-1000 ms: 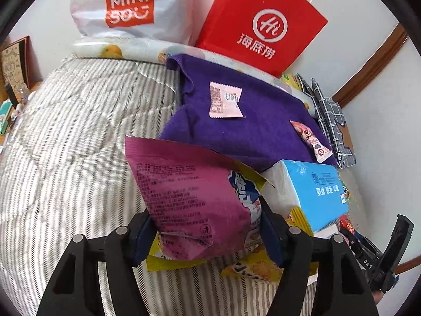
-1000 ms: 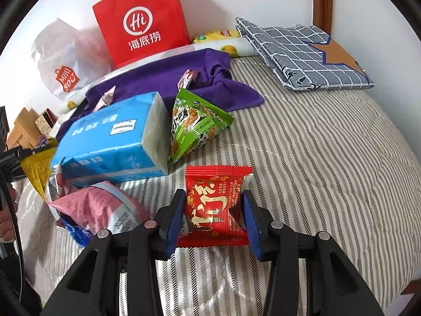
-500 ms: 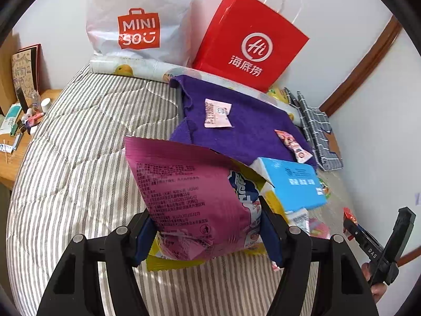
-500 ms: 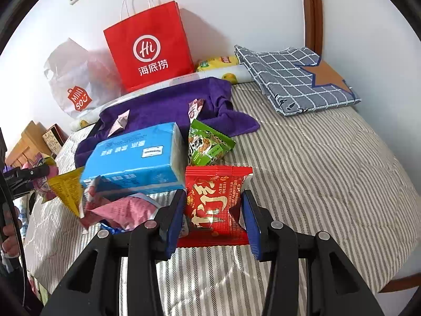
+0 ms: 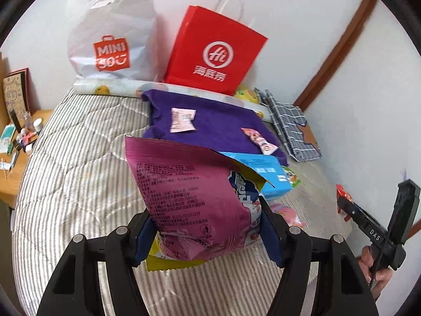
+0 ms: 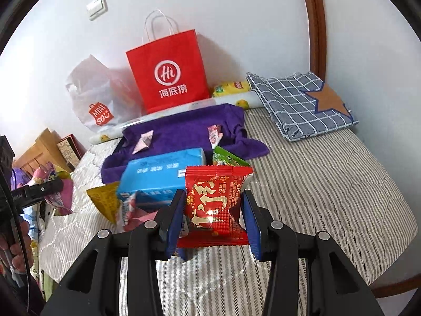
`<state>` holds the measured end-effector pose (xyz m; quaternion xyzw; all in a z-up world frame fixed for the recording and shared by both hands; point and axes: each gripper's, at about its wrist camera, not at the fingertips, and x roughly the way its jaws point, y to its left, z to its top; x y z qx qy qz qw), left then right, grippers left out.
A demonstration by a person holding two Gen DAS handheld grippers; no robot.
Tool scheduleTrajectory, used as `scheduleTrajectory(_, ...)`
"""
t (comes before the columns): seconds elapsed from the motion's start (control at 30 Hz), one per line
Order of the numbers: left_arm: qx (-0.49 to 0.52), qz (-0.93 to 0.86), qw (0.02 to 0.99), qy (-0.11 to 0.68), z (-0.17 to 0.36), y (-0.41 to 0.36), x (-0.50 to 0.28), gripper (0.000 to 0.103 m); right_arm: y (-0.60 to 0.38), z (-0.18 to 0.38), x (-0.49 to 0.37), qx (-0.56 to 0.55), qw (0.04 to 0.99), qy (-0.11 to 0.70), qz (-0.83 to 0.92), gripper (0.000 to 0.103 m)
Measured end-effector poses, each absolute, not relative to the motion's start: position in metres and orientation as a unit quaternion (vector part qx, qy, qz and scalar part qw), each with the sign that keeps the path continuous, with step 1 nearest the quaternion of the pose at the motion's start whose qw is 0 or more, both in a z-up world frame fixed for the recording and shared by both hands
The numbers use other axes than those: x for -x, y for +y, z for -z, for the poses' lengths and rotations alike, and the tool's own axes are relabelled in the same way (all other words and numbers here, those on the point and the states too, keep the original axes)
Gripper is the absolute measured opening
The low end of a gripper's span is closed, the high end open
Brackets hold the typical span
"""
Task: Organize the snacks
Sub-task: 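Carry the red packet and pink bag with both grippers toward the purple towel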
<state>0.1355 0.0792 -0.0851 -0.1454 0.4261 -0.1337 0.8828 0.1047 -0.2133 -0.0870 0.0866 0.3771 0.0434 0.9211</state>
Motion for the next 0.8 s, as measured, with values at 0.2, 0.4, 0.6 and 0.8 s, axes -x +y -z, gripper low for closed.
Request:
scheduleTrajectory(0.2,0.14,0.152,0.884,0.42,0.076,0.062,-0.129,0.067,-0.207,0.067,-0.095,-0.073,0.929,0.359,-0.051,0.043)
scheduleTrajectory(0.4,0.131,0.165,0.885,0.416,0.068,0.045,-0.123,0.067,-0.205,0.054,-0.09,-0.068,0.933,0.348,-0.059,0.043)
scheduleTrajectory(0.6,0.122,0.17,0.888,0.41,0.061,0.033,-0.119,0.067,-0.204,0.05,-0.085,-0.069,0.934,0.343,-0.066,0.043)
scheduleTrajectory(0.8,0.126,0.171,0.888,0.407,0.057,0.029,-0.121,0.067,-0.203,0.047,-0.087,-0.068,0.935,0.34,-0.073,0.043)
